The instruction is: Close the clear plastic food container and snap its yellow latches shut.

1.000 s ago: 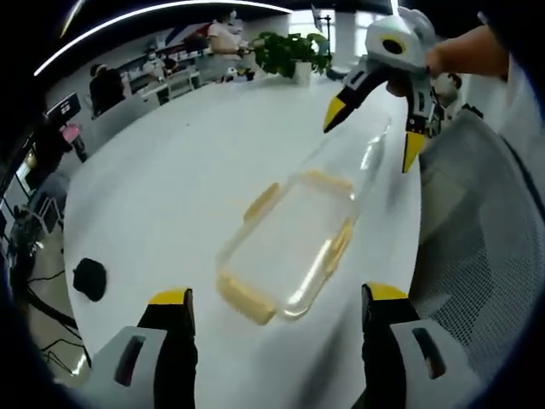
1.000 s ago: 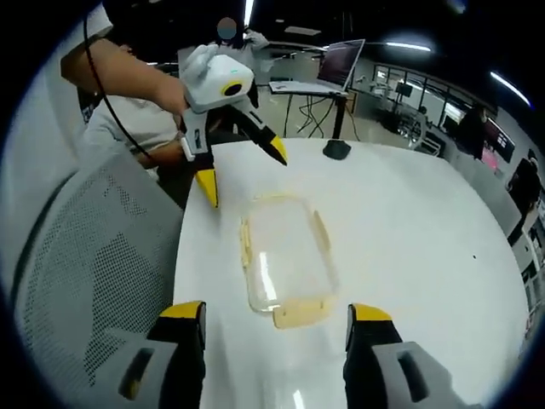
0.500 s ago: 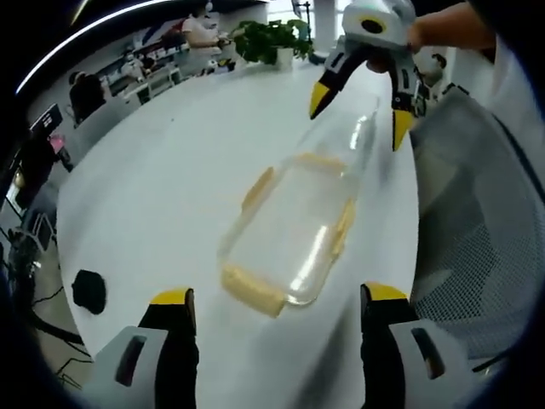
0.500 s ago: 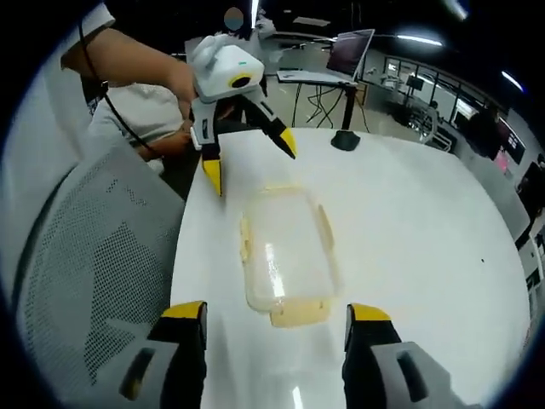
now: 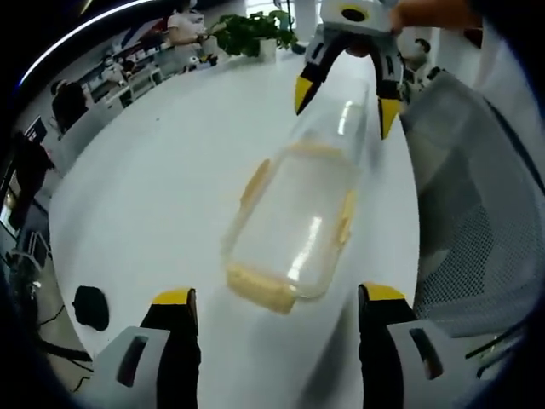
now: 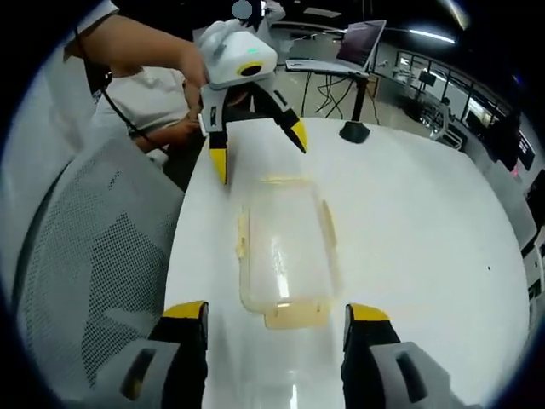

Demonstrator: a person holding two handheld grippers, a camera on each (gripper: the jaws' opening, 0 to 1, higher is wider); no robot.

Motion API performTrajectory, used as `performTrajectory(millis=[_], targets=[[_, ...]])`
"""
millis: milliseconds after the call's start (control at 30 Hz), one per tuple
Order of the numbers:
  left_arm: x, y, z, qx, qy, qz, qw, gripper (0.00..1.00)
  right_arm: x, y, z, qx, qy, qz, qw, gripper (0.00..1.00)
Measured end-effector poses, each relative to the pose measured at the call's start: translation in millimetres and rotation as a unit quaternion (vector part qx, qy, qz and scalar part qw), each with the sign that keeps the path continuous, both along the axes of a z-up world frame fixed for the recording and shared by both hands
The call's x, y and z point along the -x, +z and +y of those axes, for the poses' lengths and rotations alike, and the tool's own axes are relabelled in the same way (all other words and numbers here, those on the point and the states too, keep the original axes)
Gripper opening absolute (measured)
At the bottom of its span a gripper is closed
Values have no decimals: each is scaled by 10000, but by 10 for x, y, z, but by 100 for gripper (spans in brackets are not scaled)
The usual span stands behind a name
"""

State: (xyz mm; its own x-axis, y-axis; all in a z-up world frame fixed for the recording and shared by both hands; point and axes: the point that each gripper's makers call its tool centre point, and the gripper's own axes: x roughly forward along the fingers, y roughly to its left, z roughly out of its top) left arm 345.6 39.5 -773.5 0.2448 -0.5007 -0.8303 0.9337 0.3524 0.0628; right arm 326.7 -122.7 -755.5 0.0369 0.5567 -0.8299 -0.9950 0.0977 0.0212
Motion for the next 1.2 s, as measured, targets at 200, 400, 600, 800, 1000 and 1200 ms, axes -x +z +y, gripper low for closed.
performTrajectory(millis=[200, 400, 600, 800, 1000, 1200], targets=[[-8, -38, 9, -173, -234, 58, 9996, 73, -1, -37, 35, 147, 83, 112, 9998, 64], [-17, -78, 33, -363, -416, 99, 9984, 72, 0, -102, 40, 371, 172, 160, 9990, 63], [-51, -118, 35, -483, -563, 146, 9971, 72, -14, -140, 27, 537, 278, 165, 9980, 63], [-76, -146, 53, -638, -738, 133, 9951, 71, -22, -179, 10, 684, 394, 159, 9968, 61], [-86, -174, 68, -725, -843, 137, 9937, 70, -31, -218, 3, 751, 408, 188, 9962, 63], [-88, -221, 76, -862, -1002, 121, 9912, 69, -59, -268, -18, 862, 414, 147, 9953, 63]])
